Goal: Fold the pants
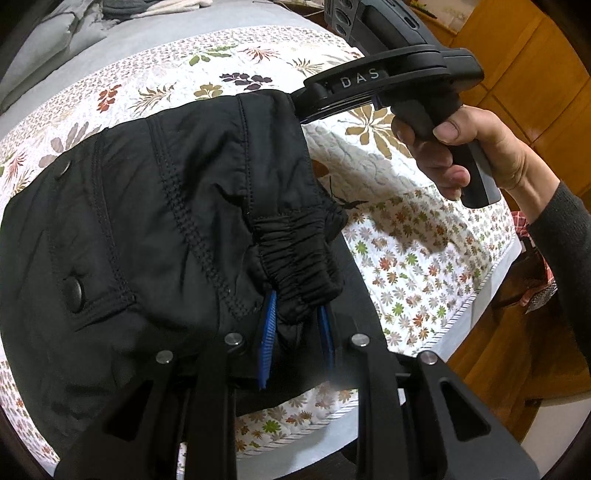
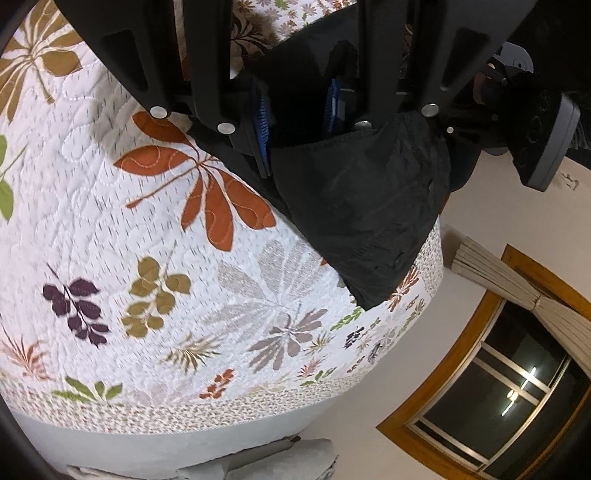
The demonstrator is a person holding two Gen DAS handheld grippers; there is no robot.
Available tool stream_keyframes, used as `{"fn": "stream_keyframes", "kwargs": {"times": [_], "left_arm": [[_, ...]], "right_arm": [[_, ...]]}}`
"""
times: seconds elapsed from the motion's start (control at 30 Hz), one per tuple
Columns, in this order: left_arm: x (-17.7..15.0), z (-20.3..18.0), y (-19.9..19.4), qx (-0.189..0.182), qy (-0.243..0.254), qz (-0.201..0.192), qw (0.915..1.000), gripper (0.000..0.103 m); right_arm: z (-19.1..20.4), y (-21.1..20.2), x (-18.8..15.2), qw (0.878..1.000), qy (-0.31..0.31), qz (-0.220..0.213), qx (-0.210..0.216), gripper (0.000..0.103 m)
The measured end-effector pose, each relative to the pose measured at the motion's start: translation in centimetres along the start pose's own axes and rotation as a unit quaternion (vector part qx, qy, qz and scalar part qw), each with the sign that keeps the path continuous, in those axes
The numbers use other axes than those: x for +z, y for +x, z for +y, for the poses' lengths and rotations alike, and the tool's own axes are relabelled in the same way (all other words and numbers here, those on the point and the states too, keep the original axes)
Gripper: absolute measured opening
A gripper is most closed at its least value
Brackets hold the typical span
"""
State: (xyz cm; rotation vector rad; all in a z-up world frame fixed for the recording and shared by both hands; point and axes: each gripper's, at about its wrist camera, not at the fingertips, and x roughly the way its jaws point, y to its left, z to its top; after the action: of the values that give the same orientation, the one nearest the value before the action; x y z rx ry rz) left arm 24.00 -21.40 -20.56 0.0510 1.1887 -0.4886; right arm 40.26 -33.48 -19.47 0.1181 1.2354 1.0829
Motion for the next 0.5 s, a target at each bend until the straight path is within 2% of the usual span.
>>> {"fn": "stream_keyframes", "kwargs": {"times": [0.2,0.3,0.43,0.5], "left_arm": [[-0.3,-0.3,0.6,0.014,0.011,-0.003,0.9998,0.021],[-0.4,-0.3,0.7,0.011,0.008,-0.006,0.9999,0.022],[-0.5,-0.2,0.8,0.011,0.009,-0.009,0.9999,0.023],[-0.4,-0.2,0.9,0.012,0.01,-0.011,0.9998,0.023]], "right_arm": [[-0.9,0.4,-0.4,1.0,0.016,-0.006,0.001,0.024],[-0.8,0.3,-0.4,1.0,0.017,-0.013,-0.014,0.024],[0.3,0.0,-0.4,0.996,-0.008,-0.02,-0.089,0.027],[0.9,0.0,-0.3,0.99,-0.019,-0.022,-0.14,0.036]]}}
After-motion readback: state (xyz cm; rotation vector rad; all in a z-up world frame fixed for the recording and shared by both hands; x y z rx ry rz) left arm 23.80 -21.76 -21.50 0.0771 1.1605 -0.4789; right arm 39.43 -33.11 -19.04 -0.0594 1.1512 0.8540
